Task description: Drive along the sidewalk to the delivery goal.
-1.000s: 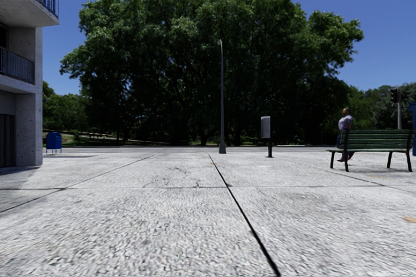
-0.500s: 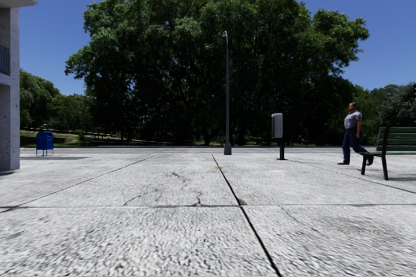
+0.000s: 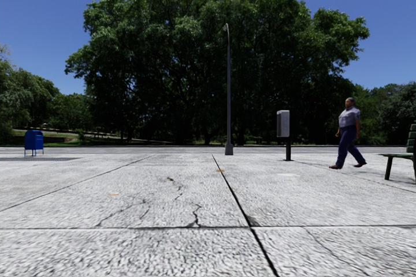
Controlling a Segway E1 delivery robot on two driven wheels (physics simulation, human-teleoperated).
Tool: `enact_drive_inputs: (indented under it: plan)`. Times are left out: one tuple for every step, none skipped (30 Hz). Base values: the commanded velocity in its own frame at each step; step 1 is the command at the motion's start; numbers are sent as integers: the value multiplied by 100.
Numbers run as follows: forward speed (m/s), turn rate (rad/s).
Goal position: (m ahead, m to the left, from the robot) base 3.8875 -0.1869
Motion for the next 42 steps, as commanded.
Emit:
enact_drive_inputs:
  plan:
    - [7, 0]
    - [7, 0]
    - [7, 0]
    - [7, 0]
    - [7, 0]
    - [7, 0]
    - [5, 0]
    - [0, 0]
    - [0, 0]
    - [0, 0]
    - [0, 0]
    - [0, 0]
    - [0, 0]
    - [0, 0]
    - [0, 0]
    - [0, 0]
    - [0, 0]
    - [0, 0]
    - [0, 0]
    - [0, 0]
    - [0, 0]
    - [0, 0]
    - [0, 0]
    - [0, 0]
    - [0, 0]
    - [1, 0]
    - [15, 0]
    - [21, 0]
    - [21, 0]
    - [22, 0]
    - [23, 0]
    - [23, 0]
    - [23, 0]
    - [23, 0]
    - [23, 0]
    - [23, 0]
    - [23, 0]
    - [23, 0]
    - [23, 0]
    - [26, 0]
    - [26, 0]
    - [28, 0]
